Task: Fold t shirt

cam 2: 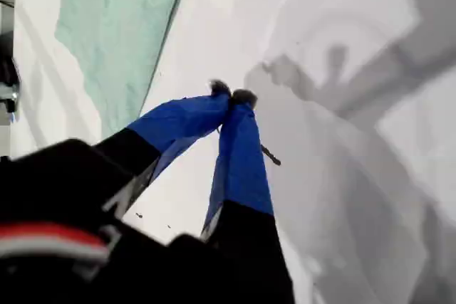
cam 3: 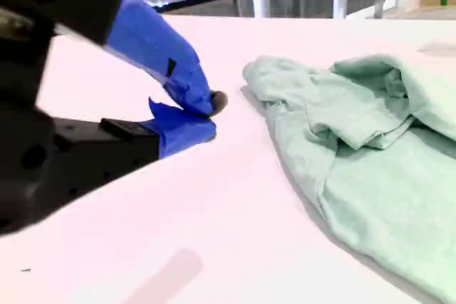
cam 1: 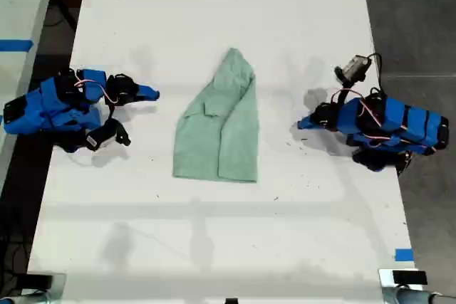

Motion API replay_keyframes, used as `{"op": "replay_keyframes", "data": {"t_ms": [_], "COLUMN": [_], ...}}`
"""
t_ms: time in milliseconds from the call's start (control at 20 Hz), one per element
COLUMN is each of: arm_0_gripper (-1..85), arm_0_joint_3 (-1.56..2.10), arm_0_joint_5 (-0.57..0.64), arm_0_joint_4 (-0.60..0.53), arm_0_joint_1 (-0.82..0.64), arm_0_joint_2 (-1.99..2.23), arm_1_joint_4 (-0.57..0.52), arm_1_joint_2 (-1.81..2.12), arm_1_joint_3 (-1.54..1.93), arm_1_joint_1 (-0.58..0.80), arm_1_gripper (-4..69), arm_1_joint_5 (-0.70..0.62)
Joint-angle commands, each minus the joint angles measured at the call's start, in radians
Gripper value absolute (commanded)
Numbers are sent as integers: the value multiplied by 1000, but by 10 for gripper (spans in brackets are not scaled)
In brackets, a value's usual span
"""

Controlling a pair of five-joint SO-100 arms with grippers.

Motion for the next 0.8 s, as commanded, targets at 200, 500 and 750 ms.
{"op": "replay_keyframes", "data": {"t_ms": [200,500,750], "arm_0_gripper": [-2,-3,176], "arm_0_joint_3": [-28,-555,-896], "arm_0_joint_5": [-12,-37,-190], "arm_0_joint_4": [17,92,199], "arm_0_joint_1": [75,120,290], "arm_0_joint_2": [-2,-816,-1290], "arm_1_joint_4": [-6,-6,-6], "arm_1_joint_2": [15,15,15], "arm_1_joint_3": [54,54,54], "arm_1_joint_1": [8,12,12], "arm_1_gripper": [8,8,8], "arm_1_joint_5": [-5,-6,-6]}}
